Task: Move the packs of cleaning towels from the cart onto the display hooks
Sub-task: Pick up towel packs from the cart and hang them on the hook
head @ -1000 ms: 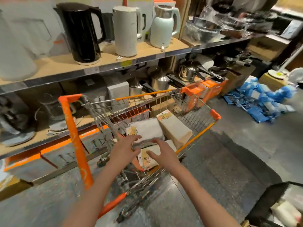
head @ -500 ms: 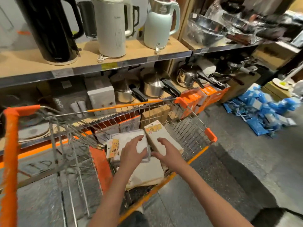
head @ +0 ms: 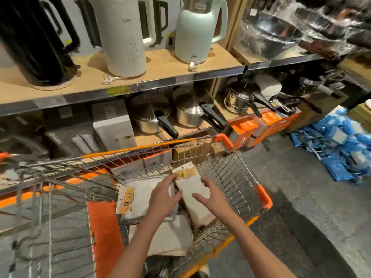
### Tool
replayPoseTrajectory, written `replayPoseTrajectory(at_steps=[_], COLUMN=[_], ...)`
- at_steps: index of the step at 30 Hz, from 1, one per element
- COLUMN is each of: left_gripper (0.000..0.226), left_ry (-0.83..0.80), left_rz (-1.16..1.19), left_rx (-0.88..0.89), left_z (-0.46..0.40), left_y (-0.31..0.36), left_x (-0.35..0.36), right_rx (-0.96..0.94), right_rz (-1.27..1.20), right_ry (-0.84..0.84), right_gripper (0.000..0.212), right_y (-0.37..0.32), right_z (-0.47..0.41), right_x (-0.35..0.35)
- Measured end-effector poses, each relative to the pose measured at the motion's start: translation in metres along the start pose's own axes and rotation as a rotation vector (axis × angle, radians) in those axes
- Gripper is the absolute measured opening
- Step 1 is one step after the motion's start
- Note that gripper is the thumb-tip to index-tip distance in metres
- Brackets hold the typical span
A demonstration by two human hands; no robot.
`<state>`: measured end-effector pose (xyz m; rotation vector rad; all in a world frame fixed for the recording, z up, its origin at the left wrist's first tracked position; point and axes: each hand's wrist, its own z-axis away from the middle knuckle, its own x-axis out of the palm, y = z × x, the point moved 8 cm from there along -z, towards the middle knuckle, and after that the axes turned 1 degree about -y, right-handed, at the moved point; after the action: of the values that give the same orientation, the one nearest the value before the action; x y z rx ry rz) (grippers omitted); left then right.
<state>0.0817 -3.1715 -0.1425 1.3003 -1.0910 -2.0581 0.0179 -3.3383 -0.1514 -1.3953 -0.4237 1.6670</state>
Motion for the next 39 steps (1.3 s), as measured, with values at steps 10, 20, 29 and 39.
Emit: replayPoseTrajectory(at_steps=[10, 20, 29, 39], left_gripper=[0.055, 0.053, 0.078, 0.099], left_ry=[0.09, 0.311, 0.403, 0.406], left_rz=[0.114, 0.291, 0.566, 0.807], left_rx=[-0.174, -0.457, -0.441, -0.381], left_z=[-0.072, -0.113, -0.133, -0.153], left_y=[-0.046, -0.15, -0.176, -0.171], left_x=[0.076, 0.16, 0.194, 0.201], right_rx=[-0.027, 0.053, 0.15, 0.179], right_rz=[-0.069, -0.15, -0.336, -0.33], right_ry=[-0.157, -0.236, -0.275, -0.27], right_gripper=[0.062, 0.073, 0.078, 0.079], right_y=[0.074, 0.154, 0.197, 0.213], right_z=[-0.108, -0.204, -0.24, -0.246], right_x=[0.006, 0.051, 0.094, 0.114])
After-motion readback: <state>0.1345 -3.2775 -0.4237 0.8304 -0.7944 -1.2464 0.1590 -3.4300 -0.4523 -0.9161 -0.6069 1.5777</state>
